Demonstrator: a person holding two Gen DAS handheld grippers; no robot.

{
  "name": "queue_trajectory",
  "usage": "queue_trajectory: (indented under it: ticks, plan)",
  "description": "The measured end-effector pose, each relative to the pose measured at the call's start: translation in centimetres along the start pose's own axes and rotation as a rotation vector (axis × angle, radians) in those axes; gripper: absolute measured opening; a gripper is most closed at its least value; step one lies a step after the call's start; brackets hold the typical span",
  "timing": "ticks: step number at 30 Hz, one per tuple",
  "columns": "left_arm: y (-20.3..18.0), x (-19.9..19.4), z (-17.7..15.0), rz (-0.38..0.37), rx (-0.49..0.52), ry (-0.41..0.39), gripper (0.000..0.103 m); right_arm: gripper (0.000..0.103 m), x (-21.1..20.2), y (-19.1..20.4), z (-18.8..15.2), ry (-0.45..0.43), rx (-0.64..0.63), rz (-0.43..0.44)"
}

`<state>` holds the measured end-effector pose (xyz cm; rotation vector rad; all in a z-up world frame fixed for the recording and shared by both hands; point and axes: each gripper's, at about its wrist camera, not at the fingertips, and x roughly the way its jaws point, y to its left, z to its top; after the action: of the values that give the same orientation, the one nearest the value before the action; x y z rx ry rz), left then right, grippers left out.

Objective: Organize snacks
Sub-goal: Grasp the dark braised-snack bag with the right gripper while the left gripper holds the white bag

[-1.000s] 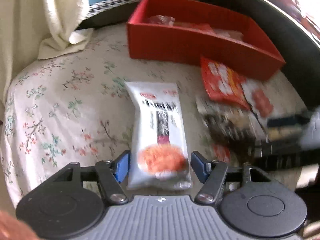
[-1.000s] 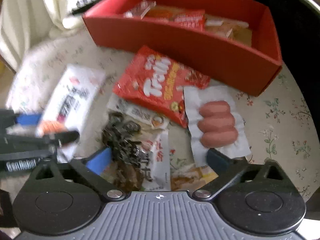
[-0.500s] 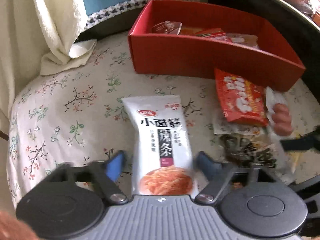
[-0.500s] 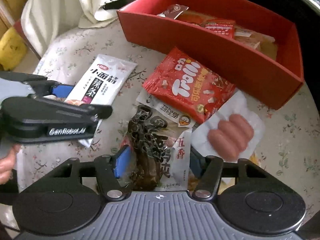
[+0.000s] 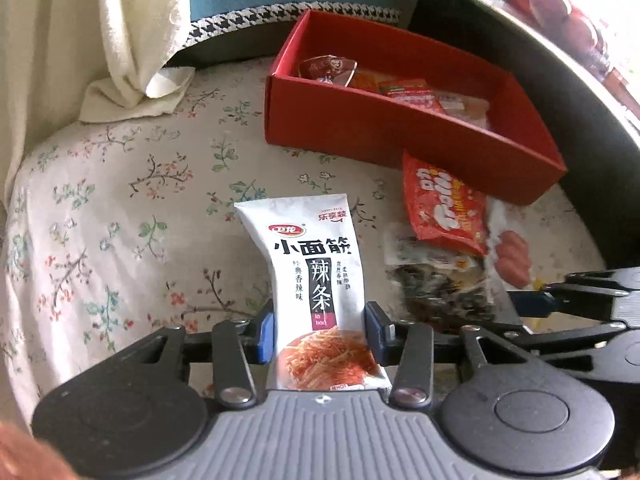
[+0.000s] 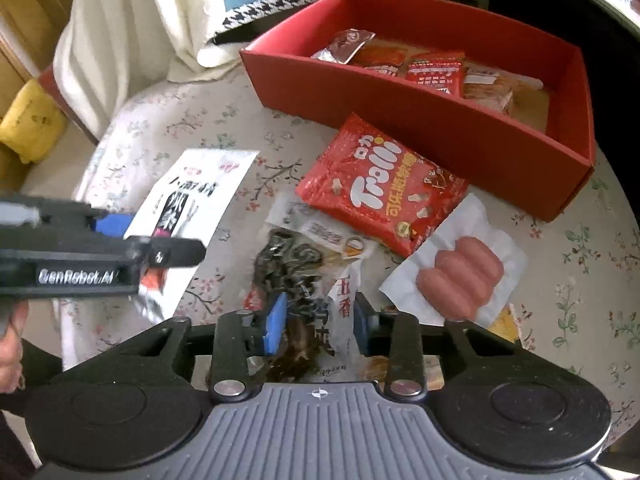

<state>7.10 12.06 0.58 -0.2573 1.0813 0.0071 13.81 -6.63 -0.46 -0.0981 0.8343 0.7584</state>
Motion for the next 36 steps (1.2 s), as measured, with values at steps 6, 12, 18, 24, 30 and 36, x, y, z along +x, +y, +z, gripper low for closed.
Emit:
queue_trajectory:
  ticks: [6,12,18,24,30,36]
  plan:
    - [0.8,-1.4,-2.1,-0.016,-0.018,0.009,0.037,0.036,-0.5,0.6,-0.1,-0.011,-0.038,0.023]
    - [2.6,-0.8,-3.3,-0.001,-0.073,0.046,0.037,0.053,-0.8,-0.2,0.7,-0.044,0.016,-0.018]
    - [3.2,-0.9,-3.4,-0.029,-0.098,0.050,0.037,0.084,0.4,2.0,0.7,0.013,-0.016,0.010]
    - [3.4,-1.2,-3.5,-0.040,-0.109,0.050,0.038,0.097,1.7,4.7,-0.5,0.090,-0.205,-0.049]
    - [3.3,-1.3,-3.4,-0.052,-0.111,0.058,0.038,0.092,0.7,3.9,-1.2,0.036,-0.229,-0.185]
    - [2.9,-1.4,-3.3,-0.072,-0.103,0.055,0.038,0.093,-0.4,3.3,-0.8,0.023,-0.140,-0.037]
